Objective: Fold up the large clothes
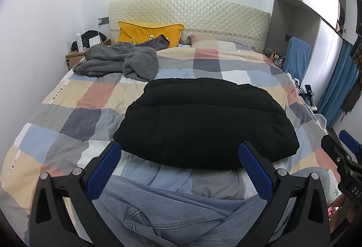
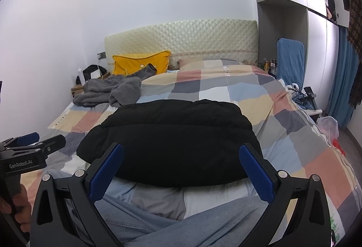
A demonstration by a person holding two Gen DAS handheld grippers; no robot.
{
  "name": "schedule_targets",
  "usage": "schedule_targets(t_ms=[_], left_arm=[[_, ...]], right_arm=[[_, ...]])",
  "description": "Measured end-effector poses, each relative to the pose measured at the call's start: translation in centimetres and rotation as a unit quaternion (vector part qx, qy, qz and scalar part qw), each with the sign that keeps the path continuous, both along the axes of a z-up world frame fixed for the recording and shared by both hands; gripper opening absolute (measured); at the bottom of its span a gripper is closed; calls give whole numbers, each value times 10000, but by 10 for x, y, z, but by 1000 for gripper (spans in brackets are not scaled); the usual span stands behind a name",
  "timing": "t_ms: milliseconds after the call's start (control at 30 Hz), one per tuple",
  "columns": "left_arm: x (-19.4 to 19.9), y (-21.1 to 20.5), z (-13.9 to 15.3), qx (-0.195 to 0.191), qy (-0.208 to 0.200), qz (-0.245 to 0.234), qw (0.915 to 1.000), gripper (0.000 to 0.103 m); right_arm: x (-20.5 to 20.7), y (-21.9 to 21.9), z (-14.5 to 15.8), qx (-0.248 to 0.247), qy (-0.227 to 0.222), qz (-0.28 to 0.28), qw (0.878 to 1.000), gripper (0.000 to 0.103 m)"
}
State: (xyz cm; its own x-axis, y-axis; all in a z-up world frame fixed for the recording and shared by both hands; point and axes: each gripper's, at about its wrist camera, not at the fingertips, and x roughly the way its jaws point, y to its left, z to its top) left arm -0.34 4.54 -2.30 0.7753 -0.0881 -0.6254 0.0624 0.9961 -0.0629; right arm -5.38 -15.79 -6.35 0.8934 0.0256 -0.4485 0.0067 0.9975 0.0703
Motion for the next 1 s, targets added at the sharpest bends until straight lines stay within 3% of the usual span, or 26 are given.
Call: schedule_targets(t_ms=[1000], left_arm=[[-3,3,0,94,16,-25,10000,103]], right_arm=[[-1,3,-5,18,35,-67,10000,103]])
